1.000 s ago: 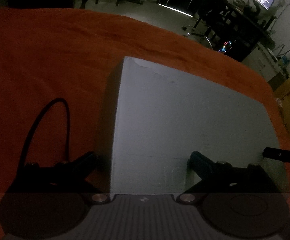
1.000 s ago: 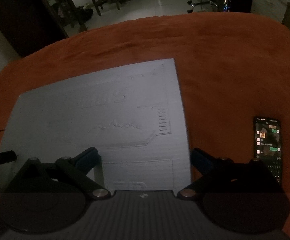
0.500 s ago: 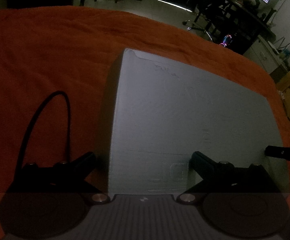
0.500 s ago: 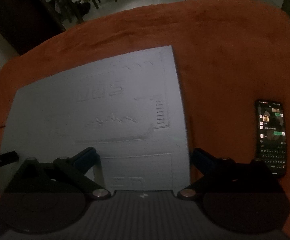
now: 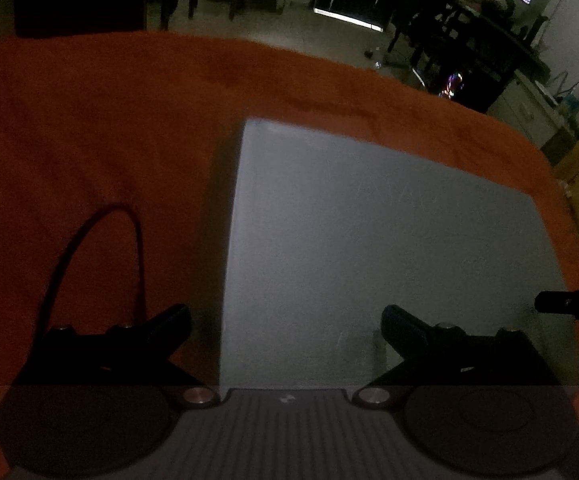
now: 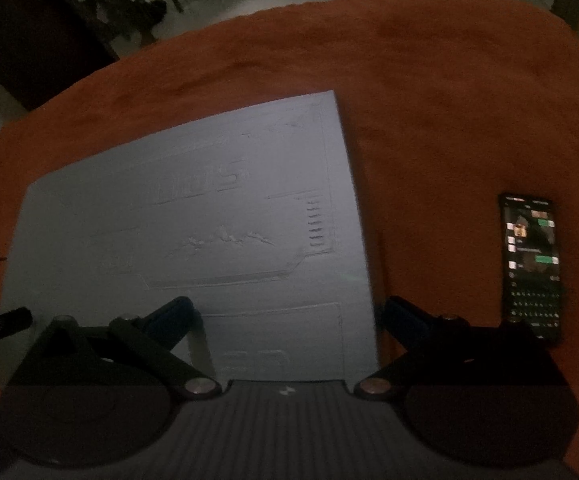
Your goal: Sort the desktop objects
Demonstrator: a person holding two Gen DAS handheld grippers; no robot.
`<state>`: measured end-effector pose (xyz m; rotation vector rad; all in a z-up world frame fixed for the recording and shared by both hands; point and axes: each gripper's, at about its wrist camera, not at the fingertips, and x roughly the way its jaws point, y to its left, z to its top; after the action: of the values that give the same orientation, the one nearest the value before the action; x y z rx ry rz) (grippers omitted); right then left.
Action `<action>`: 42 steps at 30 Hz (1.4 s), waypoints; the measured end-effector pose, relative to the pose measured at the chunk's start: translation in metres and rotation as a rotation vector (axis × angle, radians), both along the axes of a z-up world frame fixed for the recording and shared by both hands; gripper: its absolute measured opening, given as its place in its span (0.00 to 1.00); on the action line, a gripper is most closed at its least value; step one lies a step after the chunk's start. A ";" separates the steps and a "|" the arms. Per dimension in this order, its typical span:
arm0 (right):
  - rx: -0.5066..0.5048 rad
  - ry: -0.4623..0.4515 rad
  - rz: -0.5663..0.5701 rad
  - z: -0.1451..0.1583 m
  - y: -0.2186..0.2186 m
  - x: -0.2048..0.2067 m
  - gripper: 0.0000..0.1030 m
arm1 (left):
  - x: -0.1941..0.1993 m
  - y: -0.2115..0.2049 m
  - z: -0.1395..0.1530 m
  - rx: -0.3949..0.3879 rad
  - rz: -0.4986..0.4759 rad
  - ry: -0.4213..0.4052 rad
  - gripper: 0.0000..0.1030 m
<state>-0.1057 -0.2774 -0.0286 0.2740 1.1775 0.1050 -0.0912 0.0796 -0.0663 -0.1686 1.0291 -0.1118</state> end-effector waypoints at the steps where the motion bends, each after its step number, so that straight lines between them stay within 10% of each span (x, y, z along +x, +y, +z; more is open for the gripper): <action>1: -0.002 -0.005 -0.001 0.005 0.002 0.000 1.00 | -0.001 -0.002 0.004 0.009 -0.001 -0.013 1.00; 13: -0.004 -0.150 0.041 0.068 0.039 0.001 1.00 | 0.019 -0.030 0.048 0.075 0.022 -0.119 1.00; 27: -0.039 -0.092 0.041 0.046 0.061 0.029 1.00 | 0.042 -0.055 0.037 0.128 0.006 0.004 1.00; 42: -0.052 -0.209 0.009 0.079 0.064 -0.038 1.00 | -0.021 -0.061 0.077 0.171 -0.015 -0.045 1.00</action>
<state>-0.1441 -0.2132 0.0504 0.2064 0.9723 0.1076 -0.1120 0.0188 0.0104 -0.0031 0.9899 -0.0403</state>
